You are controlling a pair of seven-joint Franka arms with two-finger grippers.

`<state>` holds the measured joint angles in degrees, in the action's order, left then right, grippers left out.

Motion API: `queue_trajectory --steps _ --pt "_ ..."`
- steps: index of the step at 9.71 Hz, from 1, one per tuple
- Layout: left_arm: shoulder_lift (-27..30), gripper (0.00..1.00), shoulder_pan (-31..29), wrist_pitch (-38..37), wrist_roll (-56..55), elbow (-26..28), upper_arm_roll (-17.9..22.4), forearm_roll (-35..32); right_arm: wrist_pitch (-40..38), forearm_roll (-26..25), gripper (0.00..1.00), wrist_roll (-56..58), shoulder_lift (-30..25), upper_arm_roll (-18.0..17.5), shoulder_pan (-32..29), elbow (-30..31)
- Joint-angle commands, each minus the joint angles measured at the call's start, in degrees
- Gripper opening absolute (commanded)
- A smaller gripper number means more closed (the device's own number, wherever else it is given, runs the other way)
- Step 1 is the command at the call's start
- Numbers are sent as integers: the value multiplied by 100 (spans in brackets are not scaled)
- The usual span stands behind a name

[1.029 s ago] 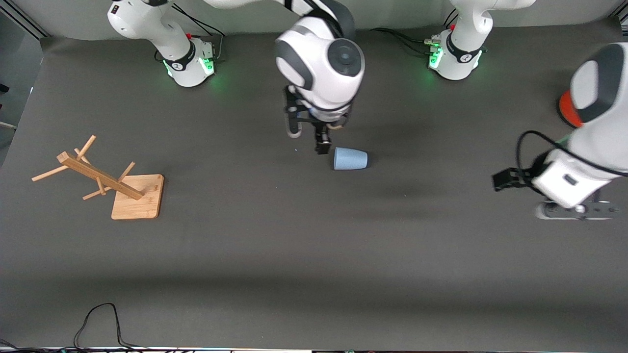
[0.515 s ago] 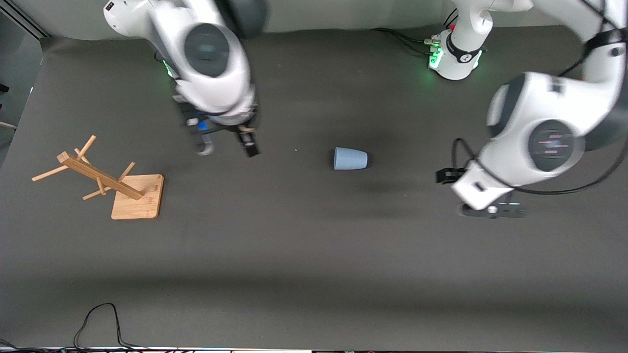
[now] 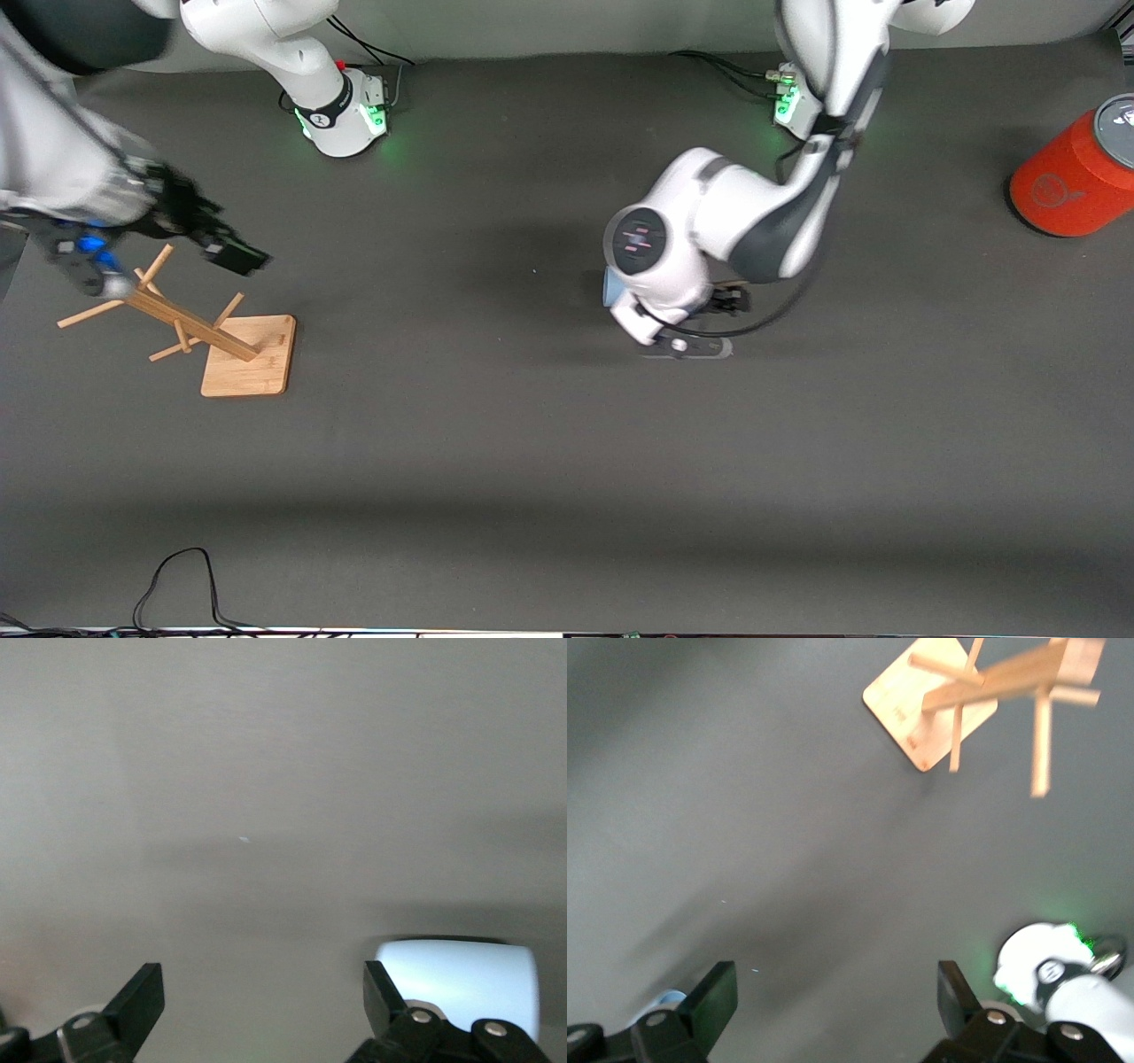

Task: Rotate and upright cup with both arms
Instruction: 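Withdraw the right gripper while the left gripper reaches the cup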

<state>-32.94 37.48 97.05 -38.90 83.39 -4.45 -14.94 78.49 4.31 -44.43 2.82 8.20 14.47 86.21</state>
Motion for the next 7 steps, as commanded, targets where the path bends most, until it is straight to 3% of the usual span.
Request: queue_trajectory --steps 1,2,3,7 --pt "-998 100 800 -474 -197 -1293 154 -419 209 -36 100 1649 -256 -449 -871 317" --pt "-1508 100 978 -798 -371 -1995 155 -483 384 -36 100 2318 -273 -624 -1258 326" --pt "-1800 100 1180 -758 -477 -2228 163 -553 551 -45 100 2873 -273 -748 -1506 335" --pt "-2041 99 1463 -792 204 -1977 137 -1255 1237 -291 100 4204 -194 -732 -1517 396"
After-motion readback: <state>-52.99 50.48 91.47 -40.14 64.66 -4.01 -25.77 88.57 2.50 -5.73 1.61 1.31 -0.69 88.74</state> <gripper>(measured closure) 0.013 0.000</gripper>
